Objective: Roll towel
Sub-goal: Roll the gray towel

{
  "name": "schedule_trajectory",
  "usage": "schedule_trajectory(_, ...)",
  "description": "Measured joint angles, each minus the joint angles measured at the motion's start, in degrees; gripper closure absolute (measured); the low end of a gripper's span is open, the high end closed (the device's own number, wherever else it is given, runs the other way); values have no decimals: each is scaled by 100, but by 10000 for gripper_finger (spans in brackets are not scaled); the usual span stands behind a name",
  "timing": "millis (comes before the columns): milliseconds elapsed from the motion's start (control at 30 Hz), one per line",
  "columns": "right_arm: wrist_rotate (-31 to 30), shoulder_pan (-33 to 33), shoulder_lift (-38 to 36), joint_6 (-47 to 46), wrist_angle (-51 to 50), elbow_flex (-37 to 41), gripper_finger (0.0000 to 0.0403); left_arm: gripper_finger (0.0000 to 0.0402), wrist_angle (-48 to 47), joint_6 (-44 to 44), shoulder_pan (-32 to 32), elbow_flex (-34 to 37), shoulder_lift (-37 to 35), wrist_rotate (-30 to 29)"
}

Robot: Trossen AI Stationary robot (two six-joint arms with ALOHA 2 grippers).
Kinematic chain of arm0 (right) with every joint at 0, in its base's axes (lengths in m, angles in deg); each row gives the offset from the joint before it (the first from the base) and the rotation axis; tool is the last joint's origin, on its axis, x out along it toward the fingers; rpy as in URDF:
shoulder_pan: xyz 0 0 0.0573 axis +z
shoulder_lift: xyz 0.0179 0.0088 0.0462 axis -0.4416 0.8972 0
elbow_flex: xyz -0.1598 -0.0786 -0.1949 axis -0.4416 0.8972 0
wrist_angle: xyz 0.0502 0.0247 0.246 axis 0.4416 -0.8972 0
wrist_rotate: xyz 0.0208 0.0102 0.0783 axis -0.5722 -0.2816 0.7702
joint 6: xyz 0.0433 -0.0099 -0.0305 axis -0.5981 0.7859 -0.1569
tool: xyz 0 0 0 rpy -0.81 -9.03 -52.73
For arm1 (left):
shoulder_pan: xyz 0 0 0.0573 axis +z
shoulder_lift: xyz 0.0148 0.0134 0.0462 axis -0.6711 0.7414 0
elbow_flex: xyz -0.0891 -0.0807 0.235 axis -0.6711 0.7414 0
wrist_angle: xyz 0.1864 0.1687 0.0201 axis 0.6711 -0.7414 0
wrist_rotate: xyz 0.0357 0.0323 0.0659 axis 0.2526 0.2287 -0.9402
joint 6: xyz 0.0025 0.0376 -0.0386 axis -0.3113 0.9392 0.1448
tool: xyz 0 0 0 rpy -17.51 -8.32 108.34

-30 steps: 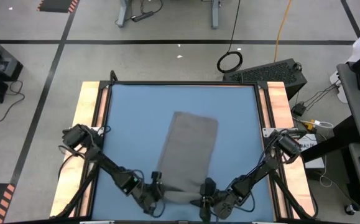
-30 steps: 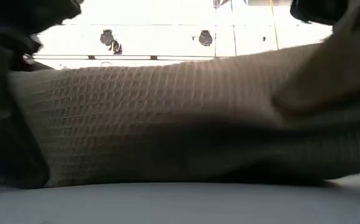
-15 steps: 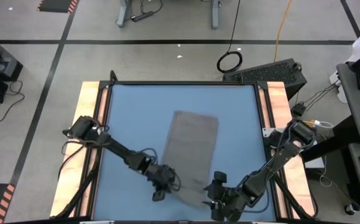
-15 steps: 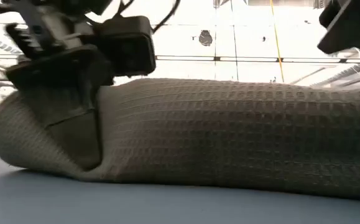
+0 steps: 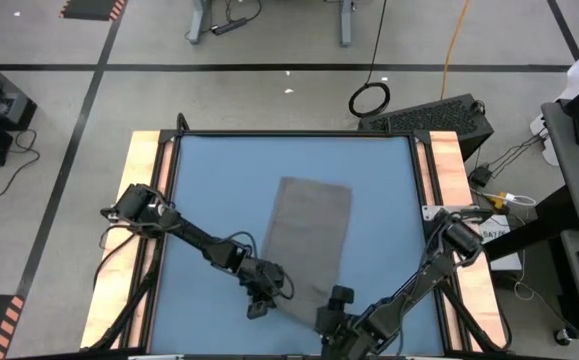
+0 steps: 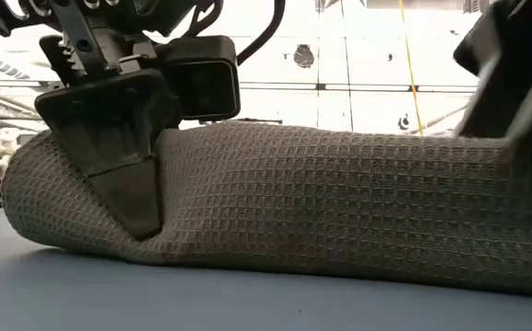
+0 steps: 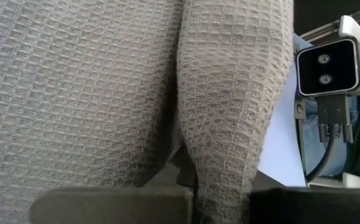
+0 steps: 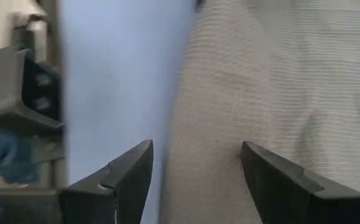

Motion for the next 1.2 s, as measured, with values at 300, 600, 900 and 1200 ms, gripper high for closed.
schedule_trajectory(300,629,-247,551,-253,-207,-229,168,383,12,-92,-11,0,0,-19)
schedule_trajectory(600,653,-259,517,-402,-281,-224,290,348,37,394,-92,-2,-4,-823)
schedule_trajectory(900,1596,-495,435,-161,-211,-226,375,208,-497,947,-25,-13,-266,-553)
schedule_trajectory(1200,2215,-810,1,105,-554,-200,391,125,-1334,1884,-102,-12,-1488,-1242)
